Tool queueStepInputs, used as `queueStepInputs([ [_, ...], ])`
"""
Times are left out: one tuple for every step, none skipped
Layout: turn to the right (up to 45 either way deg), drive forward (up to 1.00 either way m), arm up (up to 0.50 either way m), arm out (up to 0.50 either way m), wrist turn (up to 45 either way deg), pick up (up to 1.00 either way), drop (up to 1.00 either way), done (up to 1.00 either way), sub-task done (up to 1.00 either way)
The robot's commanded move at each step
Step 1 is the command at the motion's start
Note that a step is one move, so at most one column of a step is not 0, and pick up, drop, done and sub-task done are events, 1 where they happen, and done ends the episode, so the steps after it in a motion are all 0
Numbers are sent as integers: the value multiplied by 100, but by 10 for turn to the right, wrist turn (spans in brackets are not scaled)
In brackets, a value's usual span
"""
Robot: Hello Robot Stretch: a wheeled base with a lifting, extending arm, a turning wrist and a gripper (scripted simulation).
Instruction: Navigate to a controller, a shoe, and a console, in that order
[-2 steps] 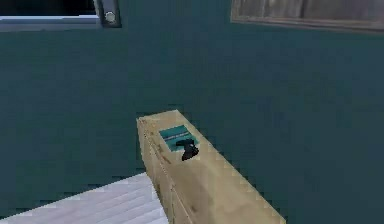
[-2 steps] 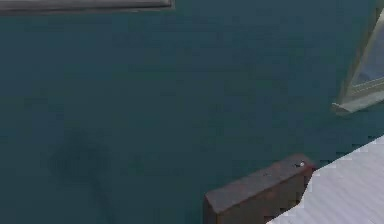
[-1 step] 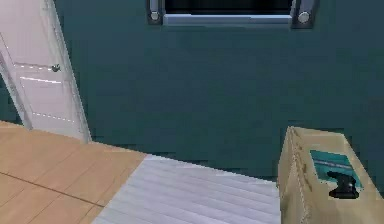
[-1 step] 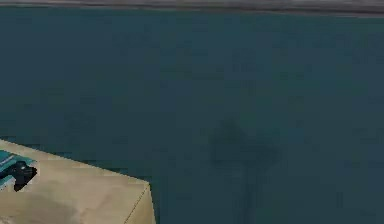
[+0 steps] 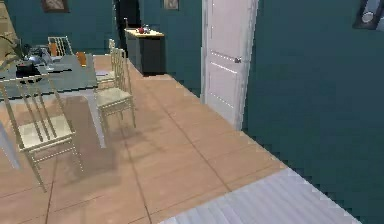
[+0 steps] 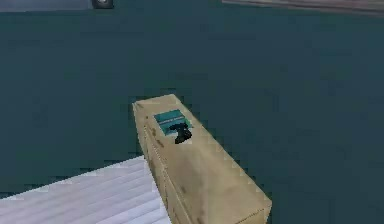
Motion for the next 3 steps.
queueStepInputs([
  [-450, 0, 0, 0, 0, 0, 0, 0, 0],
  [-210, 0, 0, 0, 0, 0, 0, 0, 0],
  [0, 100, 0, 0, 0, 0, 0, 0, 0],
])
